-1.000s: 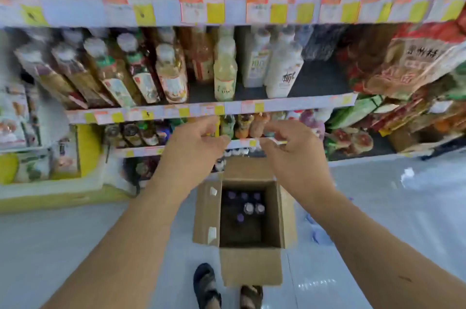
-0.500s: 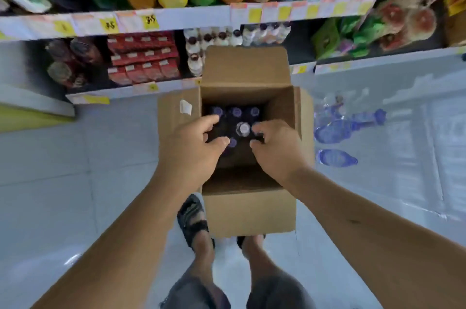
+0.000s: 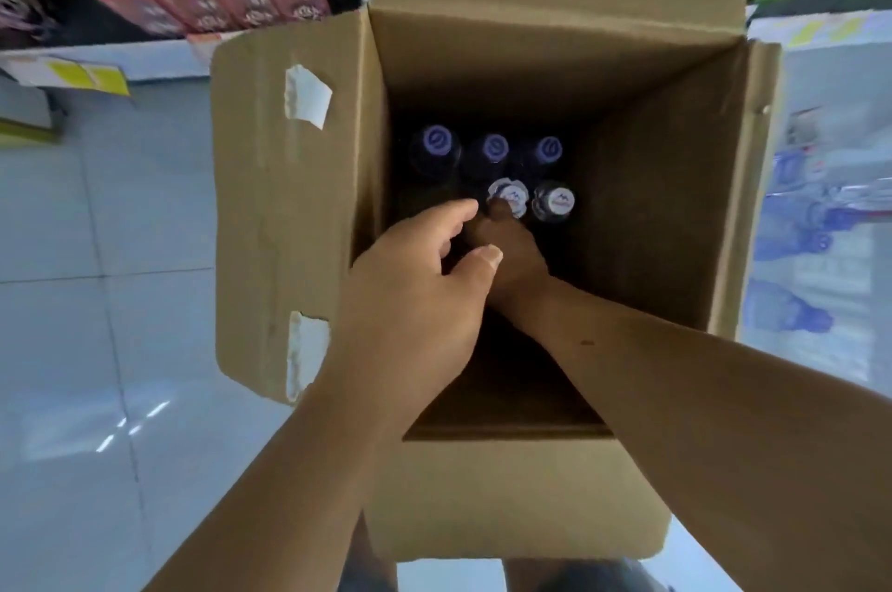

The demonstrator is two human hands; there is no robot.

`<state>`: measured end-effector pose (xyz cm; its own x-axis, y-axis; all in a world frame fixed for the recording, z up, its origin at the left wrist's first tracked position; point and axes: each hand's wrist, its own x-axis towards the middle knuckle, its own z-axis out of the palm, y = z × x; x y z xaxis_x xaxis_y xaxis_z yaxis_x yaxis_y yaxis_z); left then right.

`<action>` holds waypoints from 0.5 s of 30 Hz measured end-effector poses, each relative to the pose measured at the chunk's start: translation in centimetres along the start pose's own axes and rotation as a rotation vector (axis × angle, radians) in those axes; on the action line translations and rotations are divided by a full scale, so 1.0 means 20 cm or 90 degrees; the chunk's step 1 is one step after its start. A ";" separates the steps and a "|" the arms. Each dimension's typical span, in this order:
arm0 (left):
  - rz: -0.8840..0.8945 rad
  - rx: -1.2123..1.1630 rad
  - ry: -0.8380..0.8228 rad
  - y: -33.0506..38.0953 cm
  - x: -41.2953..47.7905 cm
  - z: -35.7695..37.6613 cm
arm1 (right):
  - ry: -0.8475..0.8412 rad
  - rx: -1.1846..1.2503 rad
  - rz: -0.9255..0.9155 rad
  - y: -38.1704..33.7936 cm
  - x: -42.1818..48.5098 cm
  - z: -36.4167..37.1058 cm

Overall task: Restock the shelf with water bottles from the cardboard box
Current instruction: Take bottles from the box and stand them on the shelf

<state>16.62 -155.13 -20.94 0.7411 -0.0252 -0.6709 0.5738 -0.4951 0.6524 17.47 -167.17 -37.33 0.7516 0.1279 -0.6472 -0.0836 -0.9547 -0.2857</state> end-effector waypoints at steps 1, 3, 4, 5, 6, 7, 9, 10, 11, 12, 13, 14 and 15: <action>0.001 0.000 0.000 0.00 0.00 0.01 | 0.012 0.002 -0.003 0.01 0.01 0.00; 0.004 -0.011 0.003 0.01 0.00 0.01 | 0.031 0.025 -0.017 0.01 0.00 -0.02; 0.004 -0.018 0.006 0.02 0.00 0.00 | 0.028 0.036 -0.014 0.00 -0.03 -0.05; 0.007 -0.023 0.008 0.03 -0.02 -0.01 | 0.033 0.045 -0.014 -0.01 -0.06 -0.08; 0.010 -0.023 0.010 0.05 -0.03 -0.02 | 0.043 0.051 -0.010 -0.03 -0.12 -0.14; 0.012 -0.019 0.012 0.08 -0.06 -0.03 | 0.068 0.060 -0.011 -0.05 -0.18 -0.20; 0.020 -0.002 0.016 0.13 -0.13 -0.08 | 0.117 0.093 0.000 -0.10 -0.34 -0.37; 0.023 0.009 0.017 0.17 -0.17 -0.10 | 0.138 0.107 -0.002 -0.14 -0.44 -0.47; 0.027 0.021 0.016 0.21 -0.23 -0.13 | 0.164 0.116 -0.016 -0.17 -0.54 -0.57; 0.038 0.033 0.014 0.27 -0.29 -0.16 | 0.193 0.125 -0.036 -0.21 -0.66 -0.69; 0.051 0.042 0.010 0.34 -0.35 -0.20 | 0.228 0.140 -0.067 -0.25 -0.77 -0.80; 0.067 0.042 0.006 0.42 -0.43 -0.24 | 0.263 0.153 -0.098 -0.29 -0.88 -0.93; 0.084 0.039 0.002 0.51 -0.52 -0.29 | 0.302 0.159 -0.127 -0.33 -1.00 -1.06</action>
<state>16.79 -154.85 -5.29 0.8092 -0.0912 -0.5804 0.4496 -0.5397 0.7117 16.87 -169.04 -7.52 0.9752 0.1094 -0.1925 -0.0192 -0.8244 -0.5656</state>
